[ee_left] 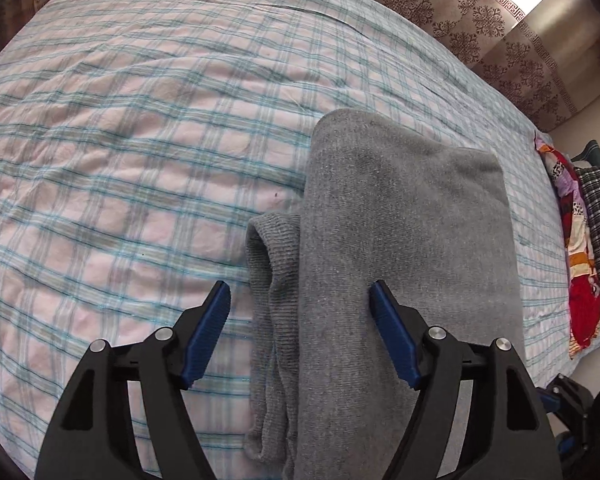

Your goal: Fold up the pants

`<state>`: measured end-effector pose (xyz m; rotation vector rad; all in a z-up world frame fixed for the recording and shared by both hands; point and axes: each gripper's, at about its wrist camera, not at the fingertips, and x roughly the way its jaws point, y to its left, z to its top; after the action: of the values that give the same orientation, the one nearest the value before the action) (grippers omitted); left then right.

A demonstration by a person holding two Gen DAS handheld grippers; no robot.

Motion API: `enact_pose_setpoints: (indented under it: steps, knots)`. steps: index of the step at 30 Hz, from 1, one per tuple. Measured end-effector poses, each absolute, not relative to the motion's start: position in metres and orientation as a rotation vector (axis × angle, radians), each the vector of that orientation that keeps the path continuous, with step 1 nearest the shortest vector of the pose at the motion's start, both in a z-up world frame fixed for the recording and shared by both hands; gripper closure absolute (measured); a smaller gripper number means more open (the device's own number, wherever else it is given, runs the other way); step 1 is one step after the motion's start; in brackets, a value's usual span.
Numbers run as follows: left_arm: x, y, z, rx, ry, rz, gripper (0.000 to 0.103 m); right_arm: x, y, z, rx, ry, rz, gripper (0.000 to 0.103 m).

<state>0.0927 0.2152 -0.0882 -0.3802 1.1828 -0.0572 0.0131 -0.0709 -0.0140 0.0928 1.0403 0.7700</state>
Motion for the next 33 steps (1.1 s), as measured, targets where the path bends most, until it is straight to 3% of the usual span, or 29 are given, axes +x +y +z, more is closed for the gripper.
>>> enact_pose_setpoints:
  steps: [16, 33]
  knots:
    - [0.057, 0.159, -0.022, -0.094, 1.039, 0.004, 0.025, 0.01, -0.096, -0.031, 0.006, 1.077, 0.644, 0.051]
    - [0.039, 0.123, -0.051, 0.058, 1.067, -0.004, 0.021, -0.002, -0.087, -0.049, -0.051, 1.153, 0.617, 0.051]
